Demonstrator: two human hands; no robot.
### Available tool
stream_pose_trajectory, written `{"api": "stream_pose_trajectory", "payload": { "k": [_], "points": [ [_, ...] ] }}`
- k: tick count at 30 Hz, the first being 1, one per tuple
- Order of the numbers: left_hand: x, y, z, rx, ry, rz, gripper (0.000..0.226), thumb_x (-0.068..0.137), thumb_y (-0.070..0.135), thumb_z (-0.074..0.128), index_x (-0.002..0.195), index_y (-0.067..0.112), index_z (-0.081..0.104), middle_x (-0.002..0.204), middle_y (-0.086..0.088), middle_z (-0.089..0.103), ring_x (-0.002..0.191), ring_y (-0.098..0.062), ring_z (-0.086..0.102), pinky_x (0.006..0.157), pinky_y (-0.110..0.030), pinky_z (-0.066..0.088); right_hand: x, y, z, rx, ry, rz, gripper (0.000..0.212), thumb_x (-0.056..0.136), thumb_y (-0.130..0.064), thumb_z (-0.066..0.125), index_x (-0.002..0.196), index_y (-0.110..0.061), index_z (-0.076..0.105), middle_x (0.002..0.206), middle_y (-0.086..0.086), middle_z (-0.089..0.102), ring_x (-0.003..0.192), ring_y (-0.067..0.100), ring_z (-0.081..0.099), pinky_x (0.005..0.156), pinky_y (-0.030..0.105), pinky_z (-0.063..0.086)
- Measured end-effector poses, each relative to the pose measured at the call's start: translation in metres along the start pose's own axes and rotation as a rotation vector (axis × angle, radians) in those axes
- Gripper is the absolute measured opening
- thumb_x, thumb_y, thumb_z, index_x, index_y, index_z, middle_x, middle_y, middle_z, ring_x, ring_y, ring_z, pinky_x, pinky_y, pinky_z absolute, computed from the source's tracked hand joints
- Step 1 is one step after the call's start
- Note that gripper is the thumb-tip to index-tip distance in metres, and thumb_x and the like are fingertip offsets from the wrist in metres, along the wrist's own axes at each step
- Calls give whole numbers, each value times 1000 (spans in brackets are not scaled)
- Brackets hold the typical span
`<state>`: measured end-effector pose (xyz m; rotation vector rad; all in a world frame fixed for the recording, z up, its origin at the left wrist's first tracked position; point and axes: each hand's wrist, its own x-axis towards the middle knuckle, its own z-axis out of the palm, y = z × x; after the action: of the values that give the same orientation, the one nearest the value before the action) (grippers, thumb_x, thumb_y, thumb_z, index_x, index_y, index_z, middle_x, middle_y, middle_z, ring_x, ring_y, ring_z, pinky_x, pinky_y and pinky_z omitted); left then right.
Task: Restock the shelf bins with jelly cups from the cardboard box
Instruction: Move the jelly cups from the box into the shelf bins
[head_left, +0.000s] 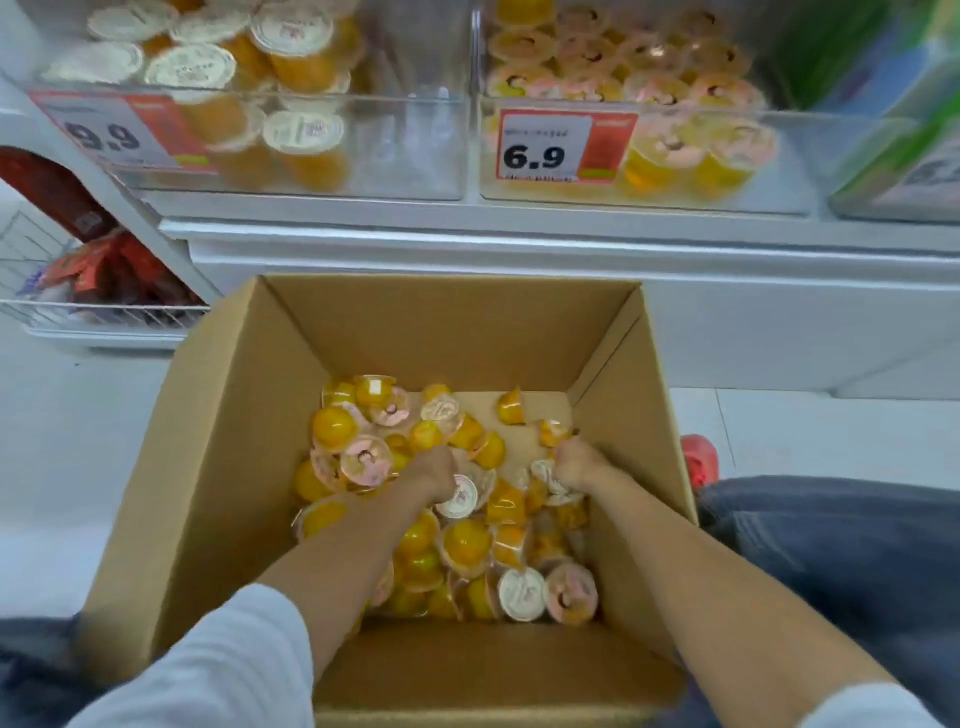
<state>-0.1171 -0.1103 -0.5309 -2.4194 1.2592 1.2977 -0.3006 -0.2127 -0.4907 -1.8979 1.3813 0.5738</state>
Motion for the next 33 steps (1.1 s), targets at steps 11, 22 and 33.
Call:
{"api": "stream_pose_trajectory", "payload": {
  "k": [11,22,33],
  "points": [
    [37,5,43,386,21,-4,36,96,15,54,131,11,49,132,-10,56,122,-27,54,92,-37,48,54,30,55,-12,203,171,29,91,-7,52,120,-8,55,116,14,65,107,31,63,87,34,51],
    [-6,26,-26,379,204,151,19,95,11,54,113,10,58,116,-11,61,109,-30,60,74,-34,46,18,3,12,75,322,48,36,98,-20,42,130,-10,53,119,17,65,110,36,59,89,37,48],
    [-143,3,-210,-590,526,411,29,94,15,56,73,21,37,74,-1,48,70,-19,47,55,-26,40,-108,-136,-106,472,525,-405,30,102,-22,39,118,-10,61,108,5,65,93,22,59,71,31,46]
  ]
}}
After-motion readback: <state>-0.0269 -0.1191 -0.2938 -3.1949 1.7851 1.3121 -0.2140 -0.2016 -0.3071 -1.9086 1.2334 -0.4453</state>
